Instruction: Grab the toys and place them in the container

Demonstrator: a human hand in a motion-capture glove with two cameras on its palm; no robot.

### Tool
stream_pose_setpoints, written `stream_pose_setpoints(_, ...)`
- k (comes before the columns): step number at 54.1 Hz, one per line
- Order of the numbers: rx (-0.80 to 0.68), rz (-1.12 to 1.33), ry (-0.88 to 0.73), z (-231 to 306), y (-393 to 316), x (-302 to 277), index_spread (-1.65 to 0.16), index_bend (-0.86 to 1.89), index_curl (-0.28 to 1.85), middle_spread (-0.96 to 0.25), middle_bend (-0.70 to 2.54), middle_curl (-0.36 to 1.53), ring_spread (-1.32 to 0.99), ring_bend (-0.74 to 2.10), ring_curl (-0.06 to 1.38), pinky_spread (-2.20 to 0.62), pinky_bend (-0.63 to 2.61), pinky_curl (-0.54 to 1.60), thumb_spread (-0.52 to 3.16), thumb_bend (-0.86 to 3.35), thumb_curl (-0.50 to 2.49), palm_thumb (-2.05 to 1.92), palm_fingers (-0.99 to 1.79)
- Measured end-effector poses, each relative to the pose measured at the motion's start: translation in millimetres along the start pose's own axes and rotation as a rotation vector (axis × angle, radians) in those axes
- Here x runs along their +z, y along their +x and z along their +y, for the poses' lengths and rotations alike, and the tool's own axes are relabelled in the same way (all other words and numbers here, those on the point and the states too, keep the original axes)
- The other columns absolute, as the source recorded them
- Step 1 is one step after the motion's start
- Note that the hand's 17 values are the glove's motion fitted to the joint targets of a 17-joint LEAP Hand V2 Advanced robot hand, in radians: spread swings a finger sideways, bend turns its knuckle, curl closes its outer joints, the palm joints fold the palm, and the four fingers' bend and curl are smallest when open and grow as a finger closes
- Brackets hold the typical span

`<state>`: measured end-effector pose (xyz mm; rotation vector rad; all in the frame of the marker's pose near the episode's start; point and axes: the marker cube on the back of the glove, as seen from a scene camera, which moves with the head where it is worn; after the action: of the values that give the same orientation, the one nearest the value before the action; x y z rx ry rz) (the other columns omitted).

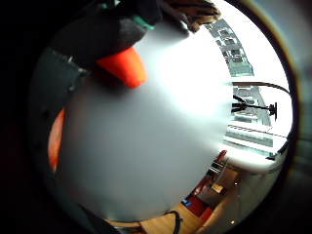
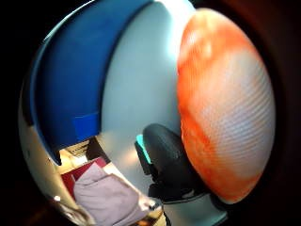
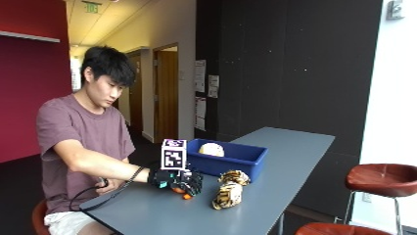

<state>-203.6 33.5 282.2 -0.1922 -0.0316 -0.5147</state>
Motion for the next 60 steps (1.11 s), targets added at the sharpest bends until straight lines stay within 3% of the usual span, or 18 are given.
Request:
stream_pose_setpoints(5, 0.003, -0.044, 0.102, 1, -8, 1, -0.27, 0.11, 0.18, -0.13, 0.50, 0.37, -0.04, 0.61, 0.35, 0.05, 0.56, 0.23, 1.23, 0.00, 0.32, 0.01, 0.38)
stream_pose_setpoints(6, -0.003, -0.047, 0.118, 1, -9, 0, -0.27, 0.08, 0.16, -0.13, 0.45, 0.35, -0.03, 0.58, 0.32, 0.05, 0.55, 0.22, 1.22, -0.03, 0.31, -0.02, 0.24)
stream_pose_setpoints(7, -0.008, -0.050, 0.136, 2, -9, -2, -0.27, 0.13, 0.19, -0.15, 0.56, 0.39, -0.08, 0.68, 0.38, 0.05, 0.56, 0.24, 1.25, 0.00, 0.32, 0.02, 0.44)
stream_pose_setpoints(8, -0.008, -0.051, 0.155, 2, -10, -3, -0.27, 0.12, 0.17, -0.16, 0.56, 0.39, -0.09, 0.69, 0.37, 0.05, 0.54, 0.22, 1.25, 0.00, 0.32, 0.02, 0.42)
stream_pose_setpoints(9, -0.006, -0.048, 0.174, 2, -11, -5, -0.26, 0.15, 0.18, -0.17, 0.64, 0.42, -0.12, 0.77, 0.41, 0.02, 0.61, 0.25, 1.28, 0.02, 0.33, 0.05, 0.65)
stream_pose_setpoints(13, 0.001, 0.047, 0.233, -1, -14, -12, -0.24, 0.17, 0.18, -0.21, 0.77, 0.48, -0.22, 1.03, 0.47, -0.11, 0.69, 0.27, 1.30, 0.07, 0.37, 0.16, 1.00)
stream_pose_setpoints(19, -0.121, 0.246, 0.126, -3, 1, -24, -0.24, 0.23, 0.22, -0.26, 0.94, 0.59, -0.29, 1.26, 0.59, -0.23, 0.89, 0.37, 1.25, 0.08, 0.42, 0.24, 1.30)
stream_pose_setpoints(24, -0.036, 0.041, 0.071, 0, -9, -47, -0.24, 0.37, 0.28, -0.27, 1.07, 0.67, -0.31, 1.35, 0.64, -0.29, 0.94, 0.42, 1.22, 0.06, 0.45, 0.24, 1.29)
stream_pose_setpoints(31, 0.052, -0.108, 0.136, 5, -5, -102, -0.25, 0.55, 0.37, -0.27, 1.18, 0.74, -0.32, 1.41, 0.67, -0.33, 0.99, 0.46, 1.17, 0.03, 0.48, 0.24, 1.23)
stream_pose_setpoints(38, -0.022, -0.016, 0.210, 6, -2, -159, -0.24, 0.65, 0.45, -0.27, 1.24, 0.79, -0.33, 1.46, 0.68, -0.35, 1.03, 0.49, 1.15, 0.01, 0.51, 0.25, 1.17)
stream_pose_setpoints(43, 0.093, -0.062, 0.258, -5, -13, -199, -0.24, 0.68, 0.49, -0.27, 1.26, 0.82, -0.33, 1.49, 0.68, -0.36, 1.06, 0.51, 1.14, -0.01, 0.53, 0.25, 1.14)
stream_pose_setpoints(47, 0.014, -0.048, 0.286, -15, -28, -225, -0.24, 0.70, 0.53, -0.26, 1.28, 0.84, -0.32, 1.51, 0.68, -0.36, 1.07, 0.52, 1.13, -0.01, 0.54, 0.25, 1.12)
stream_pose_setpoints(52, 0.067, -0.039, 0.307, -42, -43, -251, -0.24, 0.69, 0.57, -0.26, 1.28, 0.85, -0.32, 1.53, 0.68, -0.36, 1.08, 0.53, 1.12, -0.01, 0.55, 0.25, 1.10)
stream_pose_setpoints(55, -0.050, -0.004, 0.316, -56, -54, -258, -0.23, 0.69, 0.59, -0.26, 1.29, 0.86, -0.32, 1.54, 0.68, -0.36, 1.09, 0.53, 1.12, -0.01, 0.55, 0.25, 1.09)
stream_pose_setpoints(60, -0.010, 0.019, 0.321, -91, -80, -262, -0.23, 0.68, 0.63, -0.25, 1.29, 0.88, -0.32, 1.54, 0.67, -0.36, 1.10, 0.54, 1.12, -0.01, 0.56, 0.24, 1.08)
